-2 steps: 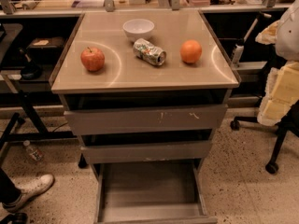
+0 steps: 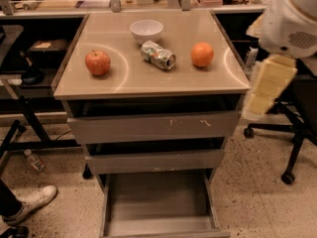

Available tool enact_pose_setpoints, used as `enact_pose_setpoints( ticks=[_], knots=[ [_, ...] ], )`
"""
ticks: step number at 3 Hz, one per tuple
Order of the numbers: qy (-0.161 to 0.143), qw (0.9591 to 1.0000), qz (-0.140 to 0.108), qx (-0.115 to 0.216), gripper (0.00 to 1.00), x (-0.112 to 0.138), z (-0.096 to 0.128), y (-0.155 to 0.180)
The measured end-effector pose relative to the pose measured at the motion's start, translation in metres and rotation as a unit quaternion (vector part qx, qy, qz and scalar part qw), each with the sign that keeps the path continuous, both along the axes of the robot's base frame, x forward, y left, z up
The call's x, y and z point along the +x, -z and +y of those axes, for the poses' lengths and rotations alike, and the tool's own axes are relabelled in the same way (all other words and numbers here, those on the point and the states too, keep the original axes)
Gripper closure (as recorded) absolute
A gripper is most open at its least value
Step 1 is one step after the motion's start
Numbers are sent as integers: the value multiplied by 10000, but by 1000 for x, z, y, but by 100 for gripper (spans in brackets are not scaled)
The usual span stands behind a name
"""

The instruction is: Place apple into bottom drawer

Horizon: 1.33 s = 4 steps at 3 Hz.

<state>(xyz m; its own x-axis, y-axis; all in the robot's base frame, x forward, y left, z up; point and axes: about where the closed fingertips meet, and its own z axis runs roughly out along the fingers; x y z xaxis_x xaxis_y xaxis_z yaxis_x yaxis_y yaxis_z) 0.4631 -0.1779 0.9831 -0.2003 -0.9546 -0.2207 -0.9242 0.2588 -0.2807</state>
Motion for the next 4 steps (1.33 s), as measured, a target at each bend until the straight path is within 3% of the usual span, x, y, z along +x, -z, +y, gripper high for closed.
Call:
enact_pose_setpoints(
  ticks=[1, 2, 3, 4],
  knots=[
    [-157, 9999, 24, -49, 0, 33, 52, -8],
    [-660, 9978, -98, -13, 0, 64, 120, -28],
    [-665, 9977, -130, 2, 0, 65, 121, -29],
    [-781, 9963, -240, 267, 0, 94, 156, -18]
  ],
)
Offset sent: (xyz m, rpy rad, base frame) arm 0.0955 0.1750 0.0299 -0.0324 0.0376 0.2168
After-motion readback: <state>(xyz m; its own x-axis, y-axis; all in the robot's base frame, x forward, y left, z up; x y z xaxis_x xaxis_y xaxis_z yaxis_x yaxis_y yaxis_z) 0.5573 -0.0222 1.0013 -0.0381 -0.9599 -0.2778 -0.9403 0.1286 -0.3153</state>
